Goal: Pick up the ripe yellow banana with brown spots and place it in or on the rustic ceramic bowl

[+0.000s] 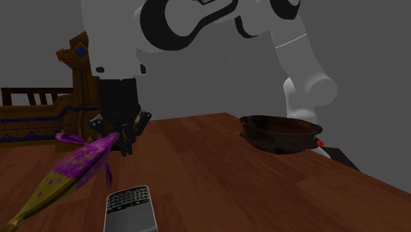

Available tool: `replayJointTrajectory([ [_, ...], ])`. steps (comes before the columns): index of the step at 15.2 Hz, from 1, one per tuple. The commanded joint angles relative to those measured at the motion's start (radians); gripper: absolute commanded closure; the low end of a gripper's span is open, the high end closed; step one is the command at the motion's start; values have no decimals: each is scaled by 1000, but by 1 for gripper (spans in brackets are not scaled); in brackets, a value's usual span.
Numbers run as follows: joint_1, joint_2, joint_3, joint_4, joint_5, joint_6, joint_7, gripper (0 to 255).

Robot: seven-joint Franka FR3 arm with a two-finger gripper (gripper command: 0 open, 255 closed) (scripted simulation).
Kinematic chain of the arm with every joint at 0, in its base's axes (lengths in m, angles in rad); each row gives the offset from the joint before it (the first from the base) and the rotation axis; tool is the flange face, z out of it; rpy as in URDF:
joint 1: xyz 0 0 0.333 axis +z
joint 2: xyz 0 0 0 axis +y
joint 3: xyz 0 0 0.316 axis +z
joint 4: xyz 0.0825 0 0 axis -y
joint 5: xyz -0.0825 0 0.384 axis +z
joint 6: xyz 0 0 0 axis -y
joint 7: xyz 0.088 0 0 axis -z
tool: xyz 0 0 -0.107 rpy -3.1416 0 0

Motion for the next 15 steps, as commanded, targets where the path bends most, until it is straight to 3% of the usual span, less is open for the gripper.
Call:
replayJointTrajectory([
  [1, -1, -9, 3, 13, 6, -22, -4, 255],
  [15, 1, -51, 21, 147, 39, -189, -26, 255],
])
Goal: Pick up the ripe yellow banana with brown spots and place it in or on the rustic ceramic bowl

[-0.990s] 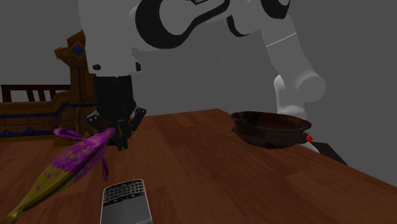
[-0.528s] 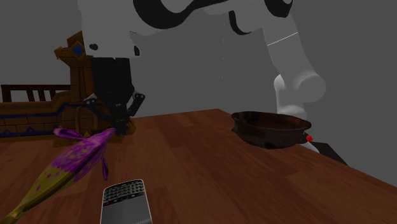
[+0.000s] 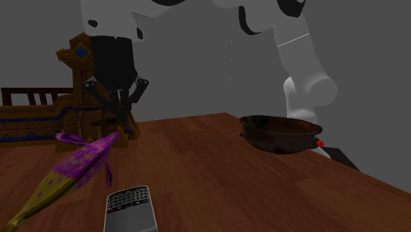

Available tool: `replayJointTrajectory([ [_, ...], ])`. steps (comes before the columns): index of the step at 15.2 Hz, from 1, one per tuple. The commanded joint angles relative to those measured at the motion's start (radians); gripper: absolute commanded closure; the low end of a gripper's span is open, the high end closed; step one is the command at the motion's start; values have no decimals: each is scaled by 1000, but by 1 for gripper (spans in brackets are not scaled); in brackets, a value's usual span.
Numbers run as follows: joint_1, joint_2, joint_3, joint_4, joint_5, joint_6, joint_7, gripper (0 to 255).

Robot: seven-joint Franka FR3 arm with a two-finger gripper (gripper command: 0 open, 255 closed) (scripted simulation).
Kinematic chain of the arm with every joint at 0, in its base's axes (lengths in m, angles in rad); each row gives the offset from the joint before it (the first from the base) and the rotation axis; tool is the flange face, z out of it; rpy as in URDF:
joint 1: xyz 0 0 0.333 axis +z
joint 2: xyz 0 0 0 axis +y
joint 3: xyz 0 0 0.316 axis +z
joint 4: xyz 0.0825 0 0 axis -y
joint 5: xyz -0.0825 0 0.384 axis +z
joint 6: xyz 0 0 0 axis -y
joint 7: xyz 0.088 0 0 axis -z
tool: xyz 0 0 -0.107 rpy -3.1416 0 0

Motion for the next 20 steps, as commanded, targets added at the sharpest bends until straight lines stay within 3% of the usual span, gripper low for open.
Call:
replayJointTrajectory([
  [1, 0, -5, 2, 21, 4, -25, -3, 255],
  [11, 18, -4, 7, 149, 7, -150, -10, 255],
  [16, -67, -245, 45, -148, 140, -56, -32, 255],
  [20, -93, -434, 51, -334, 260, -17, -73, 255],
])
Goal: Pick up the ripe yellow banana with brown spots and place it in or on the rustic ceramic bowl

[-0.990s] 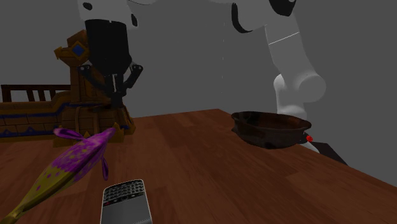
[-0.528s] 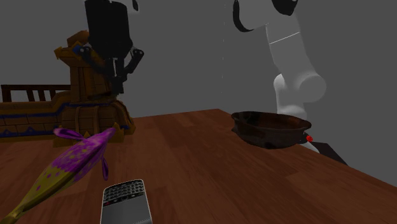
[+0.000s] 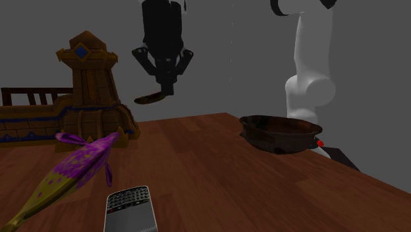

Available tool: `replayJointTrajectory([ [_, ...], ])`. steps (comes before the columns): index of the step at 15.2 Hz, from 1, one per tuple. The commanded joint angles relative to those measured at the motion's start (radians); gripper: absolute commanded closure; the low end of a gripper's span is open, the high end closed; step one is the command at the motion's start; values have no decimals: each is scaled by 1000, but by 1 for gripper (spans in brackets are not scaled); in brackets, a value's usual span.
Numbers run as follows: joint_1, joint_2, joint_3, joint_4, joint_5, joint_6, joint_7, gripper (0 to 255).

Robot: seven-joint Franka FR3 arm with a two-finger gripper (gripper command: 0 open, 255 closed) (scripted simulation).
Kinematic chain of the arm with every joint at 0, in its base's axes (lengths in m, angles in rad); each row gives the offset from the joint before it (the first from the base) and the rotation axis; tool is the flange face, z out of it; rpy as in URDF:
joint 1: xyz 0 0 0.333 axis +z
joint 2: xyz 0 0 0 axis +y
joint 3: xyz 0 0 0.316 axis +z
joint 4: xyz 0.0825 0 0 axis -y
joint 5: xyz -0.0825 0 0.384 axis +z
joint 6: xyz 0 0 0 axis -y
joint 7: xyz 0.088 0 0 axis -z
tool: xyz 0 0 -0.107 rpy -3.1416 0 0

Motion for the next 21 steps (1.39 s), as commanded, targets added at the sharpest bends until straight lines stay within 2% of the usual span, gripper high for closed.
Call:
replayJointTrajectory([
  [1, -7, -103, -2, -96, 67, 15, -26, 255],
  [5, 18, -283, -25, -246, 177, 15, -66, 255],
  [9, 71, -451, -57, -373, 265, -8, -89, 255],
  [15, 172, -685, -96, -529, 363, -78, -86, 255],
  [21, 293, -916, -119, -649, 439, -186, -35, 255],
])
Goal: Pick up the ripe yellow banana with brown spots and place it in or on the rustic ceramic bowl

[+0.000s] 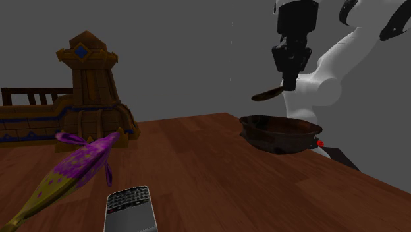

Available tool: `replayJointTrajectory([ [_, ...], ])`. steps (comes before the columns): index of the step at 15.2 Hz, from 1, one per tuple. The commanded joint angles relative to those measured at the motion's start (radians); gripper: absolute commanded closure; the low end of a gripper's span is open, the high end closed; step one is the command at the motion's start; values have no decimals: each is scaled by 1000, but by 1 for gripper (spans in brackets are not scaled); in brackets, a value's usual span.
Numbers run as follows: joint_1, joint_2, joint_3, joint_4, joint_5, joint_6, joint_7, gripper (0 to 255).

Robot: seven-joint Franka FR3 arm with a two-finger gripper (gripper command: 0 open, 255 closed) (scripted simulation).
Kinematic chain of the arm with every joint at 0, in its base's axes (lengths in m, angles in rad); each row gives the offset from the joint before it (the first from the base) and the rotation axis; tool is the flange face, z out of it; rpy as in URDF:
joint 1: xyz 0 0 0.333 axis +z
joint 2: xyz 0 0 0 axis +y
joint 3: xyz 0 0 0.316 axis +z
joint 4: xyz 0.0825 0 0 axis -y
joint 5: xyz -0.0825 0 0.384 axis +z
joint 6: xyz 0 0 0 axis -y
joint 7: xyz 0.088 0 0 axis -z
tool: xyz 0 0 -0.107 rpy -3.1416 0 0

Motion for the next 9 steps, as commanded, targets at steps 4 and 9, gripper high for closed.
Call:
replayJointTrajectory([
  [4, 30, -44, 22, -76, 34, 32, 10, 255],
  [9, 38, -46, 49, -139, 59, 94, 4, 255],
])
